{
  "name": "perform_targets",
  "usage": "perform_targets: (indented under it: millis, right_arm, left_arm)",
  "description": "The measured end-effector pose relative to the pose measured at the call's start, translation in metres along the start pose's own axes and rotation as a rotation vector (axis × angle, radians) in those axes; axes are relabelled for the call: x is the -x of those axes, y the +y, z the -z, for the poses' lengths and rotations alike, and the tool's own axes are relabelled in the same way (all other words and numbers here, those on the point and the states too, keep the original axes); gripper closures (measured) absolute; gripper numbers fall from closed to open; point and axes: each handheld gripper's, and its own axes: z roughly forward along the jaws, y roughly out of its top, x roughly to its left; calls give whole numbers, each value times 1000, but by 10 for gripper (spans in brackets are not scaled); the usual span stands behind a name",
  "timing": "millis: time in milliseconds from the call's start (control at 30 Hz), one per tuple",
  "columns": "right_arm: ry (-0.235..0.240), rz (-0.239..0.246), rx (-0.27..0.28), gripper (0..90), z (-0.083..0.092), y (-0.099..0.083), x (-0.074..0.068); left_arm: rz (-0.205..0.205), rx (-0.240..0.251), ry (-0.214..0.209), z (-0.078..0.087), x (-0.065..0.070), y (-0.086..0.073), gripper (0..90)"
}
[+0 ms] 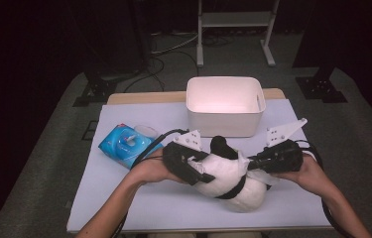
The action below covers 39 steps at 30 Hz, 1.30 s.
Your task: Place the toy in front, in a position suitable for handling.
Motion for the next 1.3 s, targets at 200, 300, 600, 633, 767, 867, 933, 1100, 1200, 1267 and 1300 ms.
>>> perform_targets:
  millis: [200, 300, 600, 633, 767, 867, 933, 1100, 1200, 1267, 1300]
  right_arm:
    - [-25, 34, 5, 823, 12, 15, -3]
    - [-36, 51, 3, 823, 16, 24, -6]
    - [-54, 103, -20, 820, 21, 47, -11]
    - [-56, 107, -21, 820, 22, 48, -12]
    - [-60, 118, -31, 821, 21, 48, -14]
    - [-62, 115, -47, 828, 21, 44, -14]
    - [-65, 113, -48, 832, 21, 40, -14]
    - [-65, 95, -45, 837, 24, 33, -12]
    - [-66, 92, -50, 837, 26, 31, -12]
    - [-66, 84, -48, 838, 27, 29, -12]
    - [-63, 82, -48, 838, 27, 28, -12]
  left_arm:
    - [-20, 5, -9, -5, 4, 9, 311]
    - [-26, 3, -11, -8, 6, 13, 310]
    - [-56, -4, -13, -17, 11, 28, 306]
    - [-57, -1, -12, -18, 11, 29, 306]
    - [-66, -3, -16, -20, 12, 31, 300]
    - [-68, -6, -20, -21, 12, 32, 288]
    - [-71, -5, -22, -22, 12, 32, 275]
    - [-67, 7, -19, -23, 11, 34, 226]
    - [-62, 7, -20, -22, 10, 34, 205]
    - [-55, 11, -25, -22, 9, 33, 202]
    - [-54, 12, -23, -22, 9, 33, 200]
